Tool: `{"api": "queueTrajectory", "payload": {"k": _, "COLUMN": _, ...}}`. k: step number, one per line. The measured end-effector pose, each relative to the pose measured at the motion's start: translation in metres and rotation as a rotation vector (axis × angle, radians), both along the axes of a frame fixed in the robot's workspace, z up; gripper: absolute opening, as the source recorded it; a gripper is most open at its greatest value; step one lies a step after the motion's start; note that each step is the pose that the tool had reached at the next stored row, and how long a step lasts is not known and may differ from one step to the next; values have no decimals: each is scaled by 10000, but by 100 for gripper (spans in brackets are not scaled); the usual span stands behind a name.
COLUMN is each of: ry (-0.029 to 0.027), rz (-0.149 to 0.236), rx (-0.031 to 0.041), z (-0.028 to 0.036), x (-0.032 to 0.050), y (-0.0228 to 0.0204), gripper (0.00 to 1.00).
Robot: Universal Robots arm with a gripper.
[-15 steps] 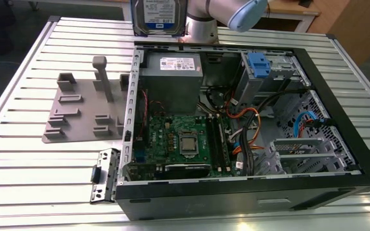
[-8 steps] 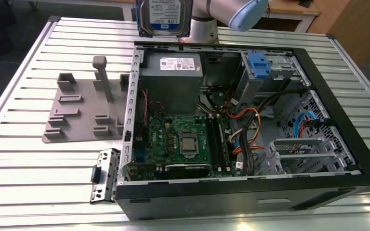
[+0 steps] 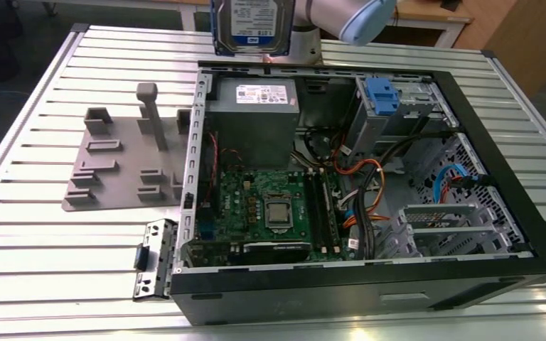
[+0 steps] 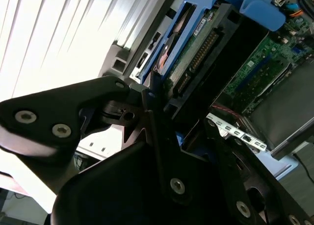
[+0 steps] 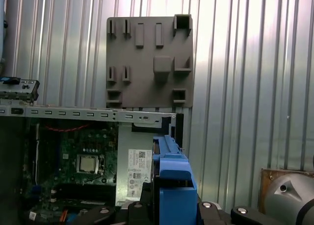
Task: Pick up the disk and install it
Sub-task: 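Pick up the disk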
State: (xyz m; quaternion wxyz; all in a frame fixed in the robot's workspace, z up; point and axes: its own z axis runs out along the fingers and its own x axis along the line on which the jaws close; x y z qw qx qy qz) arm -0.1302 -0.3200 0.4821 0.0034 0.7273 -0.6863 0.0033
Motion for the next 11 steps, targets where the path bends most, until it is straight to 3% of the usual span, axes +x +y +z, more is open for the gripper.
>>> {"api": "queueTrajectory", "payload": {"k": 11, "ry": 1, "rz": 1, "rx": -1, "z": -1, "x": 187, "y": -15, "gripper": 36}}
